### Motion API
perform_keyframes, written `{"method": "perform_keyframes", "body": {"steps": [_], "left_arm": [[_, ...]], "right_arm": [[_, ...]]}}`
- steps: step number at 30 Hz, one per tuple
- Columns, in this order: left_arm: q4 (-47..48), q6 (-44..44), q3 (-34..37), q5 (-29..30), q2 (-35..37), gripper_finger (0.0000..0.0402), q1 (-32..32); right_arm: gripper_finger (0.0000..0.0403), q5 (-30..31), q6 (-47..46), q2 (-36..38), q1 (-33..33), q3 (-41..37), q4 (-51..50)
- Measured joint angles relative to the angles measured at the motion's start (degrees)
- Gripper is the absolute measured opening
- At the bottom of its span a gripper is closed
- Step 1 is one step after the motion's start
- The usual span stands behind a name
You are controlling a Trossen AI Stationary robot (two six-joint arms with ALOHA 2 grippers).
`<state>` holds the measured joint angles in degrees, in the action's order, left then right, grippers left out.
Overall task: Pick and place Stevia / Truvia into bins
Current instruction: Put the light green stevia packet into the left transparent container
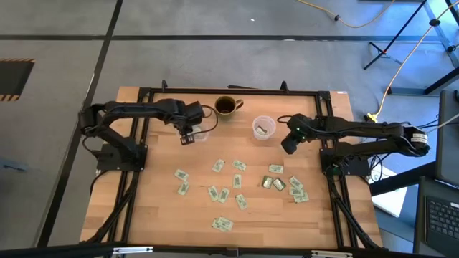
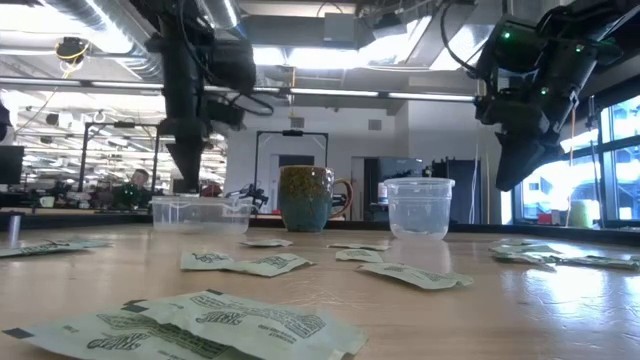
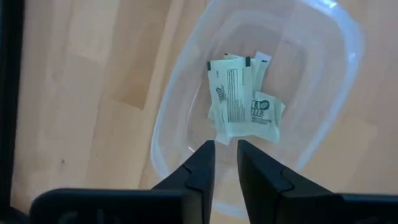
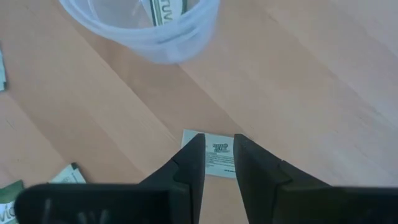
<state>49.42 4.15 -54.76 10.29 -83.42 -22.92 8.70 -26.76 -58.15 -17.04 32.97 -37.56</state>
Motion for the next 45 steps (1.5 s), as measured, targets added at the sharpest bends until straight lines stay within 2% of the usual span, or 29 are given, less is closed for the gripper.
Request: {"method": "perform_keyframes", "body": {"steps": [5, 8, 10, 15, 21, 25, 35, 41, 45], "left_arm": [[0.44, -2.63, -0.01, -7.41, 6.11, 0.0072, 1.75], [0.97, -4.28, -0.04, -12.71, 8.96, 0.0068, 5.33], [2.11, -4.40, -0.04, -14.26, 10.28, 0.0065, 8.67], [4.78, -4.45, -0.04, -14.56, 10.94, 0.0064, 18.14], [4.60, -6.63, -0.04, -14.42, 8.04, 0.0067, 27.97], [4.36, -8.08, -0.04, -10.99, 4.12, 0.0063, 32.54], [4.09, -10.44, -0.01, -9.62, -7.77, 0.0068, 34.47], [-0.95, -8.12, 0.00, -12.82, -10.08, 0.0081, 34.84], [-0.96, -8.06, 0.00, -13.86, -10.27, 0.0091, 35.35]], "right_arm": [[0.0087, -0.01, -0.01, -0.59, 0.00, 0.00, 0.11], [0.0087, -0.01, -0.01, -0.64, 0.00, 0.00, 0.09], [0.0087, -0.01, 0.01, -0.64, 0.00, 0.00, -0.01], [0.0087, -0.03, -0.01, -0.64, 0.00, 0.00, -0.04], [0.0087, -0.03, -0.18, -0.63, 0.00, 0.00, 0.55], [0.0087, -0.03, -0.18, -0.61, 0.02, 0.00, 0.99], [0.0087, -0.06, -0.25, -0.59, 0.02, 0.02, 1.94], [0.0087, -0.08, -1.53, -0.59, 0.02, 0.02, 1.95], [0.0087, -0.10, -1.54, -0.59, 0.02, 0.02, 1.95]]}}
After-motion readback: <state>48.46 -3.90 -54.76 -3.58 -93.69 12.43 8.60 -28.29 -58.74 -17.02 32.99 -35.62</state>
